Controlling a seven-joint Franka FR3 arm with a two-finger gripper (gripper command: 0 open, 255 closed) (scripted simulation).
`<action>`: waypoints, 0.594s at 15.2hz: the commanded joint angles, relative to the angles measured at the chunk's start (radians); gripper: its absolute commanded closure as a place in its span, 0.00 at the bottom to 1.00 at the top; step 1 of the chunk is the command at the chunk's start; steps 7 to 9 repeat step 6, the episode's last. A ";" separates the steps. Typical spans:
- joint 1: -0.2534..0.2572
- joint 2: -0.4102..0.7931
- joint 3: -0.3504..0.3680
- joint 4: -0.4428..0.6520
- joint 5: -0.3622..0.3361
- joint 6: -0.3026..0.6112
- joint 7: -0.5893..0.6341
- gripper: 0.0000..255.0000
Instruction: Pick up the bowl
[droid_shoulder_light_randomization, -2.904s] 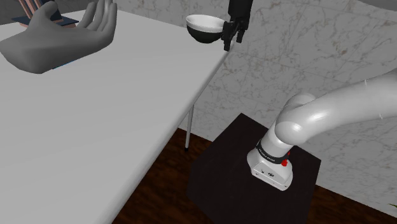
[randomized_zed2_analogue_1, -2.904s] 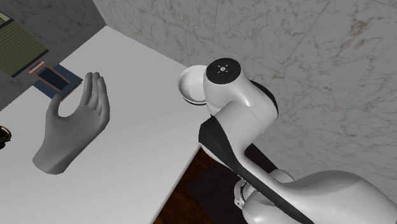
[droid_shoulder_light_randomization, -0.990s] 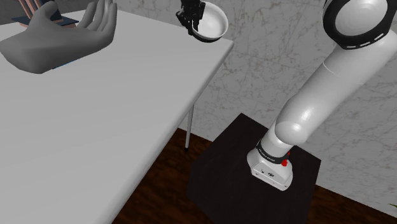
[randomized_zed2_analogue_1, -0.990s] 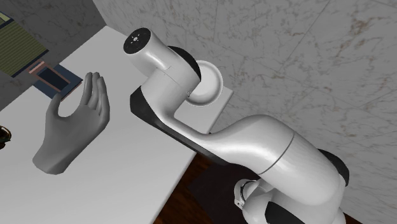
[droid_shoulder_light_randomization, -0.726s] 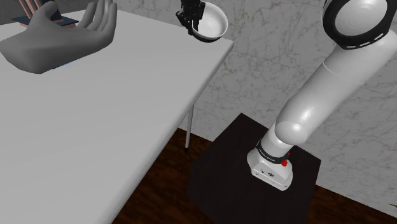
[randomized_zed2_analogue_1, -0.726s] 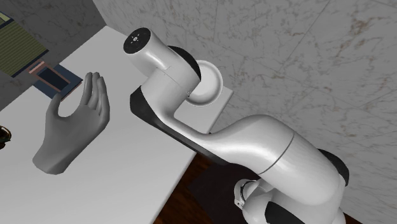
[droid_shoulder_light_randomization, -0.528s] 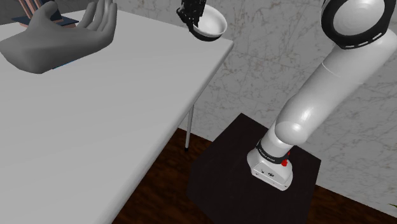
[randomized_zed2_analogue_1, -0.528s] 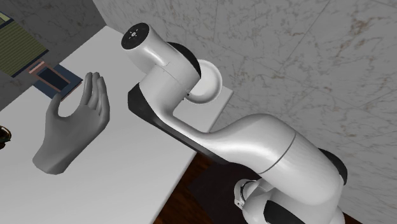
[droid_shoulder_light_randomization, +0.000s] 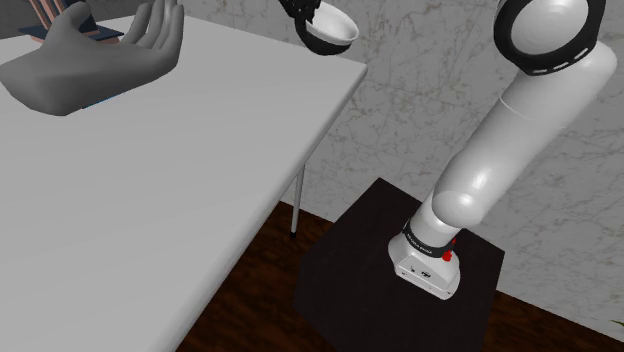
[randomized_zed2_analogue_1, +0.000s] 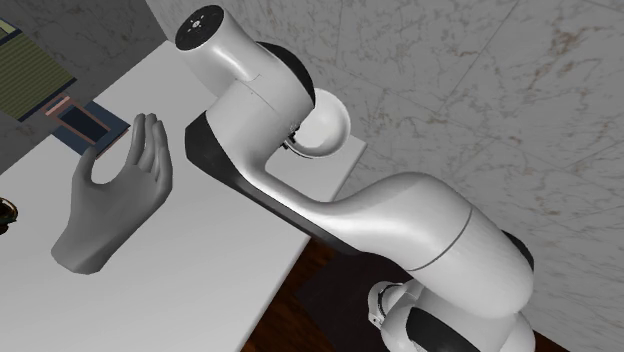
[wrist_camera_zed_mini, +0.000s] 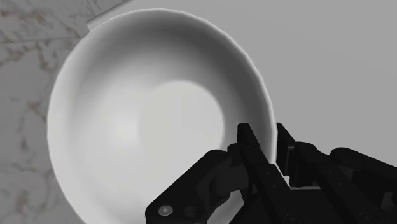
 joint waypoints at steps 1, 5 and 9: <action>0.001 0.015 0.001 0.047 -0.004 -0.032 -0.006 1.00; 0.003 0.042 0.004 0.126 -0.011 -0.083 -0.015 1.00; 0.003 0.042 0.004 0.126 -0.011 -0.083 -0.015 1.00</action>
